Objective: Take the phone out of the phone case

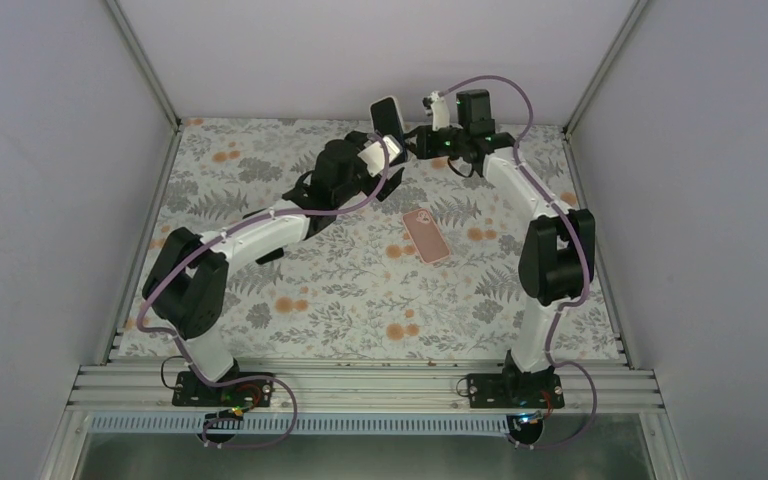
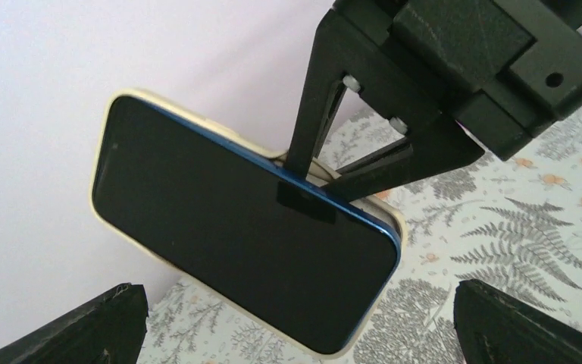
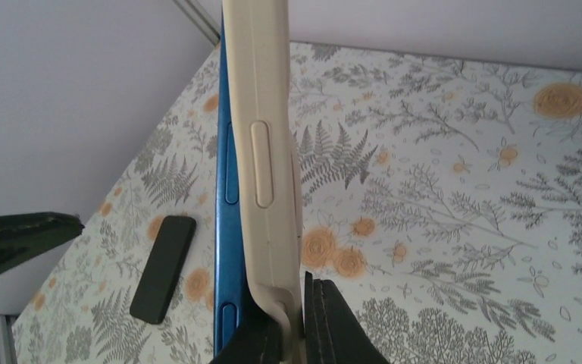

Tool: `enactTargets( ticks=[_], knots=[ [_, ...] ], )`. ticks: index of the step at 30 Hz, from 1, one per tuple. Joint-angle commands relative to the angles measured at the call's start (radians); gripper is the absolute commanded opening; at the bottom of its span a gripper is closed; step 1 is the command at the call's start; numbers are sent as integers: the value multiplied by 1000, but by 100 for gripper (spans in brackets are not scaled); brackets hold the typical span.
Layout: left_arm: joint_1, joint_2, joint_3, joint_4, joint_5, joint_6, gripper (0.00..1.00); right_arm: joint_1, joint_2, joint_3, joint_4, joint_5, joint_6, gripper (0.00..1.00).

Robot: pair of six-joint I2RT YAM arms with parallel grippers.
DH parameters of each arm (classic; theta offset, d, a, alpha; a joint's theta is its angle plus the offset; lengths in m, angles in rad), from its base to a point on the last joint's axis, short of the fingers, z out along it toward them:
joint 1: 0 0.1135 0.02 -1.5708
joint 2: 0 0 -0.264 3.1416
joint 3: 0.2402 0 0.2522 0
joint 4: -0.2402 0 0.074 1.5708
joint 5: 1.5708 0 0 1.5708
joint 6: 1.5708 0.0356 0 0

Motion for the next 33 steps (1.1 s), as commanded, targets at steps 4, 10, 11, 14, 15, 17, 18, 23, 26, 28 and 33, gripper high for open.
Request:
enactTargets(
  ticks=[4, 10, 11, 14, 15, 17, 18, 23, 26, 28, 33],
  knots=[
    [-3, 48, 2, 114, -69, -26, 100, -6, 26, 68, 101, -65, 73, 3],
    [-10, 88, 30, 133, -77, -31, 100, -7, 29, 56, 120, -74, 90, 3],
    [-8, 92, 31, 139, -82, -37, 100, -7, 30, 55, 121, -72, 91, 4],
    [-9, 102, 43, 142, -92, -44, 100, -6, 28, 54, 125, -74, 92, 3],
    [-10, 103, 46, 143, -93, -44, 100, -7, 29, 54, 126, -77, 92, 3],
    [-10, 106, 54, 143, -100, -44, 100, -7, 32, 53, 126, -77, 93, 3],
    [-10, 108, 58, 145, -101, -44, 100, -7, 33, 52, 126, -77, 92, 3],
    [-12, 119, 93, 134, -93, -51, 100, -6, 42, 49, 133, -73, 91, 3],
    [-16, 123, 101, 138, -107, -38, 100, -7, 42, 48, 133, -69, 84, 3],
    [-17, 137, 106, 146, -125, -33, 100, -7, 38, 44, 138, -72, 82, 4],
    [-20, 178, 127, 147, -139, -27, 100, -7, 26, 32, 141, -75, 86, 3]
  ],
)
